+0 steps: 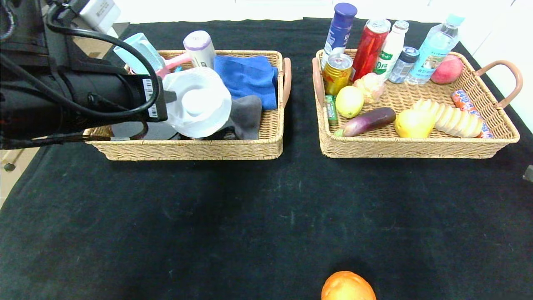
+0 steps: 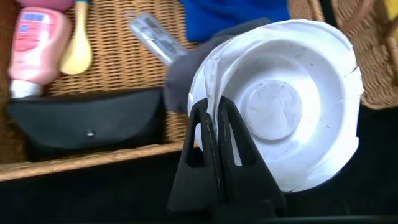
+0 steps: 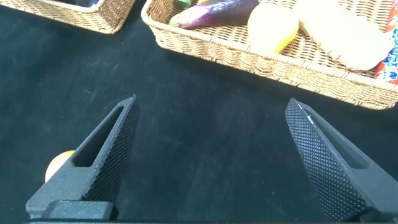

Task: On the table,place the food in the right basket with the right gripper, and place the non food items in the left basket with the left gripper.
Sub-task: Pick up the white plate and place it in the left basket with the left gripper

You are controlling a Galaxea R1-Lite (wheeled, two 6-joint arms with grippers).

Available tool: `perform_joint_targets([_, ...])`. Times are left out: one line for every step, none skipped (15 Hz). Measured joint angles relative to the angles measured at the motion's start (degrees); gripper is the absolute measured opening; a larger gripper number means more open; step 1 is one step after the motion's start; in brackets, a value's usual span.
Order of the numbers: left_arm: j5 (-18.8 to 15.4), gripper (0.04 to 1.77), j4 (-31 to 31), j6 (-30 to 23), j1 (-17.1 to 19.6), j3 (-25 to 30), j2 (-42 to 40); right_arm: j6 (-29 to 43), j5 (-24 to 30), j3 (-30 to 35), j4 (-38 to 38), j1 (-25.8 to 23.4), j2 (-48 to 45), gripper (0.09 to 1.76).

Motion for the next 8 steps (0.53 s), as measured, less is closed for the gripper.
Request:
perform_joint_targets([-1.1, 0.11, 0.0, 0.0, 2.4, -0.1, -0.1, 0.0, 0.0, 0.0, 0.0, 0.0, 0.0, 1.71])
perform_joint_targets([-2.3, 0.11, -0.1, 0.0, 5.2, -0.5, -0.1, 0.0, 0.0, 0.0, 0.0, 0.0, 0.0, 1.71])
perform_joint_targets([-3.4, 0.11, 0.0, 0.0, 7.5, -1.0, 0.1, 0.0, 0.0, 0.1, 0.0, 0.0, 0.0, 1.71])
perform_joint_targets([-4.9, 0.11, 0.0, 0.0, 9.4, -1.7, 0.4, 0.0, 0.0, 0.1, 0.0, 0.0, 0.0, 1.71])
perform_joint_targets([-6.1, 0.11, 0.0, 0.0, 11.0, -2.4, 0.9, -0.1, 0.0, 0.2, 0.0, 0.1, 0.0, 1.71])
perform_joint_targets([-6.6, 0.11, 0.0, -0.1, 12.1, -3.2, 1.5, -0.2, 0.0, 0.2, 0.0, 0.1, 0.0, 1.71])
perform_joint_targets([-6.8, 0.11, 0.0, -0.1, 12.9, -4.1, 2.3, -0.2, 0.0, 0.2, 0.0, 0.1, 0.0, 1.71])
perform_joint_targets([-6.9, 0.11, 0.0, 0.0, 13.5, -5.0, 3.2, -0.2, 0.0, 0.2, 0.0, 0.1, 0.0, 1.71])
